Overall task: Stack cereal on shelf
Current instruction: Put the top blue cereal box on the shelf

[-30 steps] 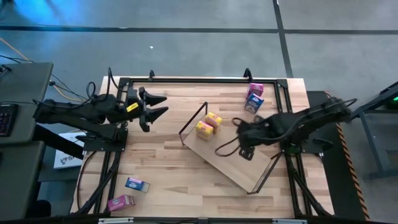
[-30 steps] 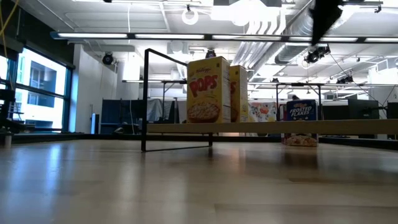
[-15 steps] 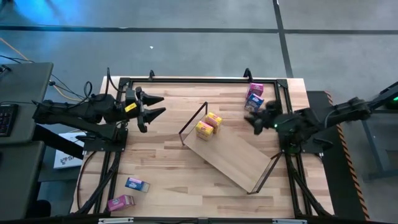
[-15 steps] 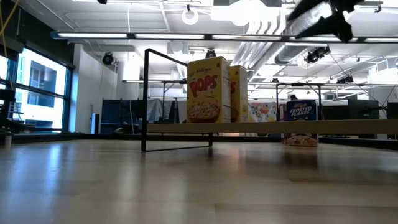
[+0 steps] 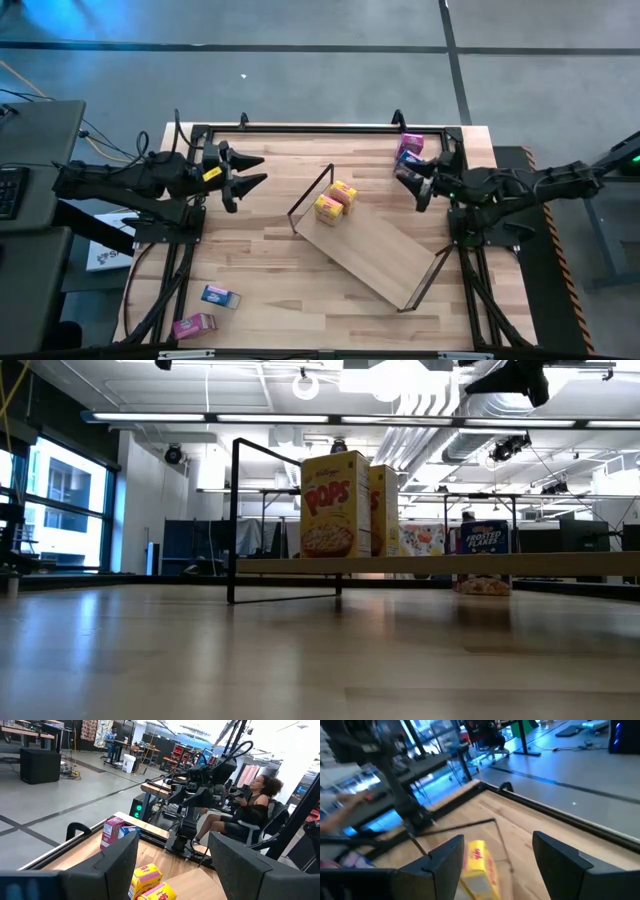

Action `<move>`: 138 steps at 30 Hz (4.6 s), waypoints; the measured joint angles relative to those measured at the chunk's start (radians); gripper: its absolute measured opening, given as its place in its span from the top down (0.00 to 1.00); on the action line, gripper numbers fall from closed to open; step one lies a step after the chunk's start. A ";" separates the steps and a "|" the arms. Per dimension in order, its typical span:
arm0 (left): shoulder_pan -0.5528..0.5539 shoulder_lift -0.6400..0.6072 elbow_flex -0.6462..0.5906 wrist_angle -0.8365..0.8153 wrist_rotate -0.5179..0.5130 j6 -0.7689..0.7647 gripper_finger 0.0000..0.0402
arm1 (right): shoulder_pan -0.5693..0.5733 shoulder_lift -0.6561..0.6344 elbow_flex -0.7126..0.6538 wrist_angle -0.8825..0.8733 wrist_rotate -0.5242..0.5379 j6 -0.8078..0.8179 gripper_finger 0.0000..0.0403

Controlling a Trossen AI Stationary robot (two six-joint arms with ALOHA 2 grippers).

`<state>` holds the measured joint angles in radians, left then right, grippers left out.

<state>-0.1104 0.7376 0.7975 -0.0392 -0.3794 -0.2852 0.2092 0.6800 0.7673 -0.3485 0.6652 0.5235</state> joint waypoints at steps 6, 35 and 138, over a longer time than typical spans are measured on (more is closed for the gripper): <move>0.000 0.000 0.000 0.007 -0.001 0.000 0.42 | -0.046 0.045 0.069 0.007 -0.025 -0.019 0.43; -0.001 0.000 0.000 0.006 -0.025 0.026 0.42 | -0.893 0.577 0.428 -0.798 -0.629 -0.374 0.32; -0.001 0.000 0.001 0.014 -0.051 0.061 0.42 | -0.141 1.065 0.823 -1.064 -0.638 0.250 0.70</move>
<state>-0.1116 0.7372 0.7982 -0.0250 -0.4307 -0.2237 0.0685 1.7454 1.5902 -1.4128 0.0268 0.7736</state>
